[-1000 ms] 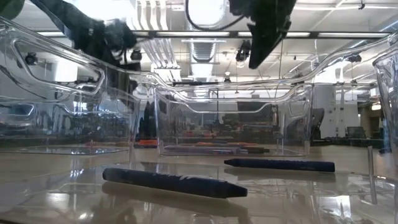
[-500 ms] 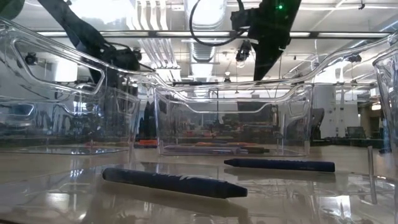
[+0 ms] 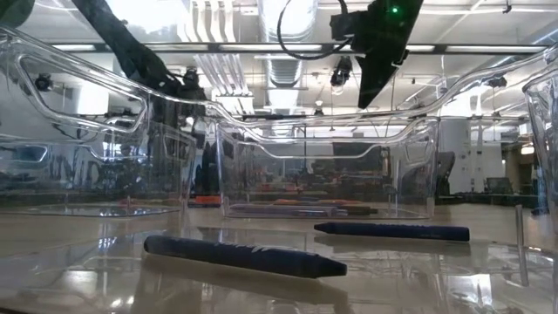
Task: Sort crayons/erasers/pens/pencils in bins
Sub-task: Put the orange pencil into the top left transparent bin
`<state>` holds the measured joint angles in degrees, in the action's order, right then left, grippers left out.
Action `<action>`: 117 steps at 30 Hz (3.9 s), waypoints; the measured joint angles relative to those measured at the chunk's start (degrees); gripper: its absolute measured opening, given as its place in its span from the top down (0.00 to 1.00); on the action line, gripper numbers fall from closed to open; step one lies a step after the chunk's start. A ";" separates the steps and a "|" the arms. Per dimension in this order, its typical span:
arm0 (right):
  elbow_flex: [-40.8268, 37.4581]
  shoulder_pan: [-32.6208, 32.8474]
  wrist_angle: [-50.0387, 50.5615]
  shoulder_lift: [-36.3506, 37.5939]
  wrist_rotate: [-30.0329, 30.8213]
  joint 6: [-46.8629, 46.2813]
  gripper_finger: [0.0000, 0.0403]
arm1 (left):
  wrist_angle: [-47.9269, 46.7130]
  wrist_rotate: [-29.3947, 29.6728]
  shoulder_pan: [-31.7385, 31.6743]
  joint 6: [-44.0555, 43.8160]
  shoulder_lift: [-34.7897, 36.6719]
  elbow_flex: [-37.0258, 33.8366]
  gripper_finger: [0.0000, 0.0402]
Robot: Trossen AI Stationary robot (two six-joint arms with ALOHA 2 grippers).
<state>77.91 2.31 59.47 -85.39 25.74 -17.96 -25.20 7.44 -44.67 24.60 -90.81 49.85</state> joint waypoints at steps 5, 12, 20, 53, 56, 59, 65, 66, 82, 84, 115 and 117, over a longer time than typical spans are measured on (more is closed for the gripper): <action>-0.82 0.00 -0.06 0.96 0.00 0.00 0.68 | 0.18 -0.07 -0.94 1.75 -3.40 1.58 0.78; -1.88 0.02 -0.16 0.97 -0.02 0.00 0.68 | -0.40 -0.42 -2.38 1.88 -6.91 3.93 0.78; -2.53 0.02 -0.15 0.99 -0.09 0.12 0.68 | -3.22 -2.75 -2.88 2.98 -8.99 5.86 0.78; -2.60 0.04 -0.22 5.94 -0.02 -1.55 0.68 | -4.11 -7.79 -2.45 2.05 0.63 4.02 0.97; -2.60 0.04 -0.37 6.91 1.40 -1.58 0.68 | -3.90 -7.80 -1.65 -0.05 2.31 4.11 0.97; -2.60 0.04 -0.39 7.50 4.43 -1.57 0.68 | -3.77 -7.80 -0.19 -0.22 4.36 4.11 0.97; -2.60 0.02 -0.40 7.72 7.69 -1.57 0.68 | -3.81 -7.74 3.94 -1.83 9.09 4.13 0.97; -2.60 0.03 -0.40 7.72 7.68 -1.54 0.68 | -3.79 -7.77 4.92 -1.83 9.96 4.13 0.97; -3.42 -0.75 -0.20 7.63 12.87 -0.88 0.68 | -9.35 -8.05 22.20 -17.11 23.20 4.25 0.97; -3.71 -0.98 -0.18 7.63 12.87 -0.87 0.68 | -12.78 -8.42 24.52 -19.66 24.28 4.22 0.97; -7.12 -1.97 -3.27 7.63 12.90 -0.02 0.68 | -45.99 -17.10 30.56 -38.86 39.42 -8.60 0.97; -7.12 -2.45 -3.53 7.65 12.90 0.59 0.68 | -43.14 -16.76 30.56 -36.45 37.66 -10.03 0.97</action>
<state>70.78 -0.15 55.93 -77.74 38.63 -17.37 -68.34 -9.32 -14.11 -11.85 -53.15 39.82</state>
